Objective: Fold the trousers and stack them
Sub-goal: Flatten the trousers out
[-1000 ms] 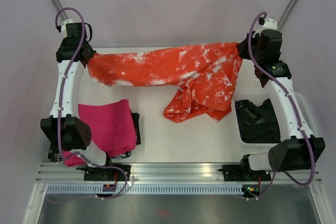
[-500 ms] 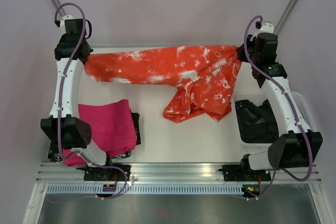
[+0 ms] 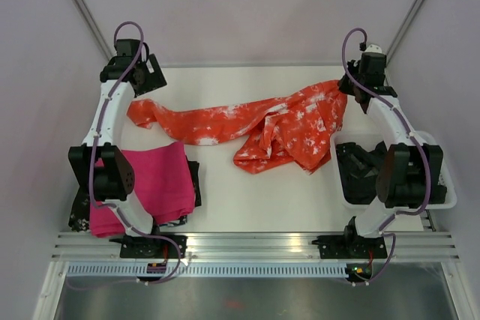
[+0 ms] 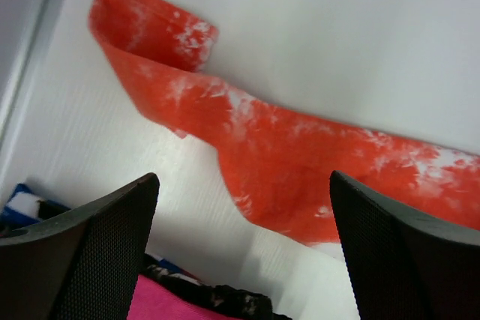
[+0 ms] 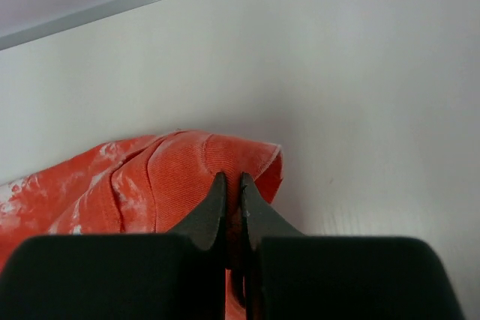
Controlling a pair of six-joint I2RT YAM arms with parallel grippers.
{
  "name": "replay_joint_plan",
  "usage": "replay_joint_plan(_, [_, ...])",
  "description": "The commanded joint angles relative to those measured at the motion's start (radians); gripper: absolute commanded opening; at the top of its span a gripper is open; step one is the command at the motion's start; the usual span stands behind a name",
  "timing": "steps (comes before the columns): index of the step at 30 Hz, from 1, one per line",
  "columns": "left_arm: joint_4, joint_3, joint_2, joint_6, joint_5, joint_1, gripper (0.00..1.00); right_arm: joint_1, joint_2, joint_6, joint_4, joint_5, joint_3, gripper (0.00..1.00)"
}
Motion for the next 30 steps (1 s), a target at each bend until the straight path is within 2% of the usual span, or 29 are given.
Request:
replay_joint_plan(1, [0.098,-0.043,0.03,-0.067,0.183,0.054,1.0,0.001,0.038,-0.01,0.118,-0.055,0.049,0.0])
replay_joint_plan(4, [0.181,-0.138,0.037,-0.12,0.27,0.132,1.0,-0.008,0.07,-0.005,0.108,0.002,0.078,0.0])
replay_joint_plan(7, [0.187,-0.176,0.053,-0.133,0.24,0.184,0.99,-0.038,0.104,0.007,0.069,0.091,0.12,0.0])
replay_joint_plan(12, [0.247,-0.283,0.047,-0.186,0.29,0.273,0.99,-0.156,0.132,0.064,0.068,0.053,0.134,0.0])
replay_joint_plan(15, [0.293,-0.316,0.047,-0.212,0.337,0.301,0.98,-0.184,0.136,0.052,0.078,0.027,0.132,0.0])
replay_joint_plan(18, [0.359,-0.345,0.066,-0.25,0.382,0.306,0.98,-0.184,0.141,0.039,0.084,-0.022,0.115,0.0])
replay_joint_plan(24, [0.421,-0.311,0.214,-0.328,0.462,0.306,0.92,-0.183,0.135,0.046,0.152,-0.124,0.063,0.0])
replay_joint_plan(28, [0.474,-0.3,0.276,-0.354,0.46,0.295,0.91,-0.183,0.135,0.044,0.176,-0.153,0.052,0.0])
replay_joint_plan(30, [0.487,-0.285,0.31,-0.363,0.454,0.289,0.86,-0.183,0.142,0.049,0.176,-0.161,0.055,0.0])
